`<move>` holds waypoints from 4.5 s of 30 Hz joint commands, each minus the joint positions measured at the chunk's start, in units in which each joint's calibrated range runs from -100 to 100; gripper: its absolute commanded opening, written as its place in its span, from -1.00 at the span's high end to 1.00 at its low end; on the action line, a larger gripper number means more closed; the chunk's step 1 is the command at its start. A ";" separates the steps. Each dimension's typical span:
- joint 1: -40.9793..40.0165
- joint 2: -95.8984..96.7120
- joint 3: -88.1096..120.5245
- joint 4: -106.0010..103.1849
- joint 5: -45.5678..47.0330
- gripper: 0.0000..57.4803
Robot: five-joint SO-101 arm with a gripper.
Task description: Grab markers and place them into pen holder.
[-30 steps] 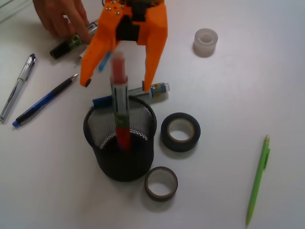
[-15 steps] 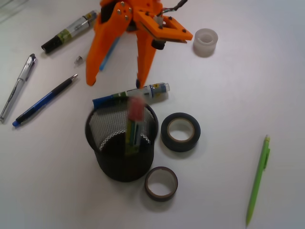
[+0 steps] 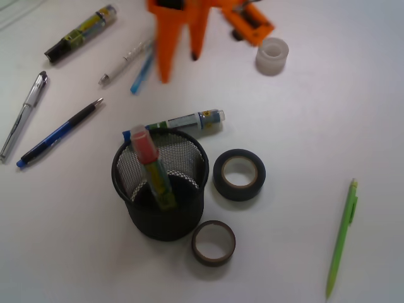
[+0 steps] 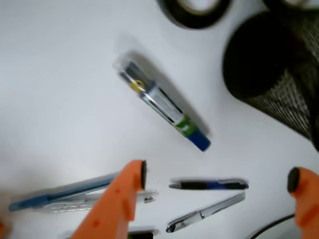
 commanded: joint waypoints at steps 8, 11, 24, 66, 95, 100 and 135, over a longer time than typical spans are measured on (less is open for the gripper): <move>-4.06 18.51 -1.59 -4.09 3.52 -0.11; -2.34 20.30 -0.96 -3.74 3.52 -0.11; 0.35 23.27 8.01 -10.39 3.22 0.00; -5.71 12.99 -8.02 -3.57 2.64 0.98; 0.35 22.34 -50.68 -33.57 -15.87 0.98; 2.59 26.50 -50.87 -39.52 -18.02 0.97; 7.30 32.79 -58.20 -35.76 -19.93 0.04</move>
